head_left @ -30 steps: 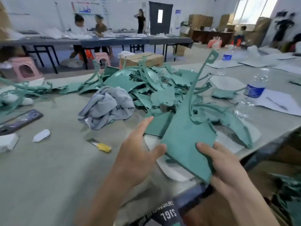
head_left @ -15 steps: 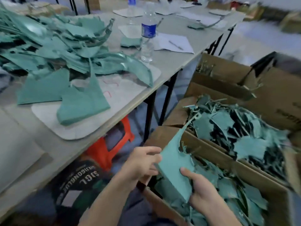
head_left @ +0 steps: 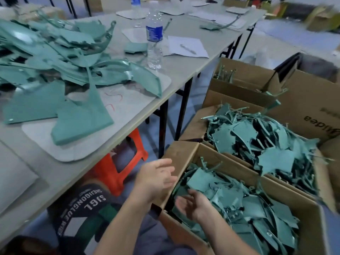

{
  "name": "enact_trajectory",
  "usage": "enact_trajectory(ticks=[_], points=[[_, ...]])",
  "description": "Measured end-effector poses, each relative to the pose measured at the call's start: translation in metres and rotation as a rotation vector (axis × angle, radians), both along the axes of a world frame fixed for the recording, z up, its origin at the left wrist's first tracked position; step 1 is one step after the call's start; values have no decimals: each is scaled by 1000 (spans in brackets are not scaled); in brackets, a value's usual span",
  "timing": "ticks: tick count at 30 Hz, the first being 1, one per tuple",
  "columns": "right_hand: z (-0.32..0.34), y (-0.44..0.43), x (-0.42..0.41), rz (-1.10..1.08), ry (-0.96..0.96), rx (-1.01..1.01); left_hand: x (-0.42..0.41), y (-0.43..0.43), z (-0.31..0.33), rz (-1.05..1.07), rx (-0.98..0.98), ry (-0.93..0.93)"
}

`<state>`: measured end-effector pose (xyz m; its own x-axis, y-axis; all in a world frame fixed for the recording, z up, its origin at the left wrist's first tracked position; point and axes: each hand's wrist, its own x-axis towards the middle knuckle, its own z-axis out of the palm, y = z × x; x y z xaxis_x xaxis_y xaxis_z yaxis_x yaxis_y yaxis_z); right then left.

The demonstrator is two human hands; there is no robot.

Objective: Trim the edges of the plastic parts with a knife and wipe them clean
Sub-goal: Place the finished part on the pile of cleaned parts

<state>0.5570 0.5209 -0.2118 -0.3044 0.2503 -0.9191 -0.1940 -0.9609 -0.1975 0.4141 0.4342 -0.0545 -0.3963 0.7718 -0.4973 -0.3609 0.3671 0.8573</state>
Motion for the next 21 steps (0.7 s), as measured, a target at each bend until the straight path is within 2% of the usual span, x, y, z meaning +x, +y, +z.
enact_trajectory(ticks=[3, 5, 9, 11, 14, 16, 18, 21], points=[[33, -17, -41, 146, 164, 86, -27, -19, 32, 86, 94, 266], [72, -22, -68, 247, 322, 185, -49, -30, 53, 204, 125, 368], [168, -27, -118, 560, 842, 372, -102, -64, 92, 512, 156, 584], [207, -32, -149, 722, 983, 482, -131, -91, 107, 619, 147, 716], [249, -52, -208, 874, 1000, 612, -175, -139, 120, 801, 24, 906], [266, -74, -252, 947, 953, 718, -203, -179, 119, 939, -162, 1007], [275, -97, -294, 974, 883, 796, -227, -218, 112, 1030, -301, 1040], [279, -136, -355, 973, 775, 845, -259, -267, 97, 1084, -379, 1016]])
